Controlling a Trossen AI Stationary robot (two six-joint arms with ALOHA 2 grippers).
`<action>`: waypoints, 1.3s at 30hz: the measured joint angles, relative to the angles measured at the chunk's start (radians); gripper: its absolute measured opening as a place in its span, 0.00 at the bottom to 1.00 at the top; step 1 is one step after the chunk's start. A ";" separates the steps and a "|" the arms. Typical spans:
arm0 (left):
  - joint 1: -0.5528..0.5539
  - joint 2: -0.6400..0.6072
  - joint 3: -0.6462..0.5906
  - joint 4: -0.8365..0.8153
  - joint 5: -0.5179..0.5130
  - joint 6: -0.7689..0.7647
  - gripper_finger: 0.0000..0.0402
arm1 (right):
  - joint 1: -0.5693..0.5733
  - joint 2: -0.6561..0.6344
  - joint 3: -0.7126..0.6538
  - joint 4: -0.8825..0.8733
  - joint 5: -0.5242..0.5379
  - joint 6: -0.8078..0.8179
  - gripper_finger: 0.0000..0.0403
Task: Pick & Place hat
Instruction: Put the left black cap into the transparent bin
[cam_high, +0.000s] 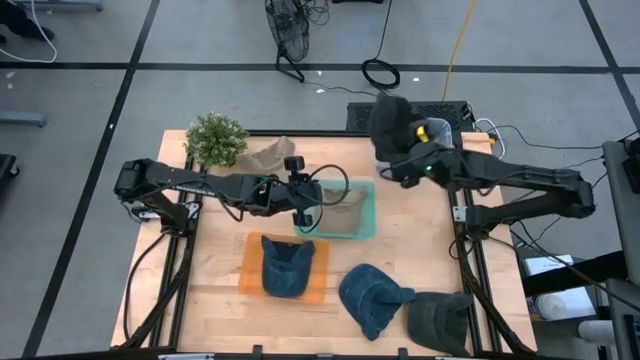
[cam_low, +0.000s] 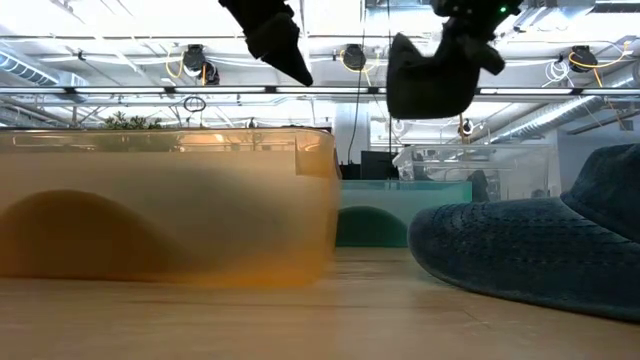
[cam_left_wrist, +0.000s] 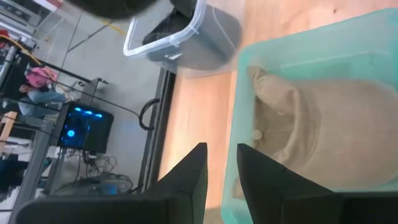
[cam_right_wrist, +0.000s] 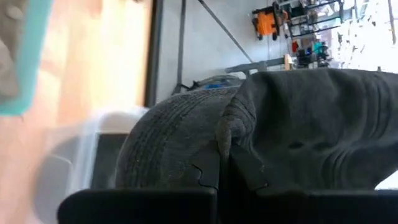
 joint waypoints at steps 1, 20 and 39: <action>0.003 0.000 0.000 -0.001 0.000 0.001 0.24 | -0.013 -0.013 0.000 -0.009 0.000 -0.010 0.00; 0.094 -0.151 -0.175 0.193 0.217 -0.005 0.24 | -0.288 -0.162 -0.288 0.130 -0.223 -0.257 0.00; 0.214 -0.451 -0.483 0.602 0.531 -0.079 0.24 | -0.493 -0.191 -0.351 0.224 -0.604 -0.167 0.06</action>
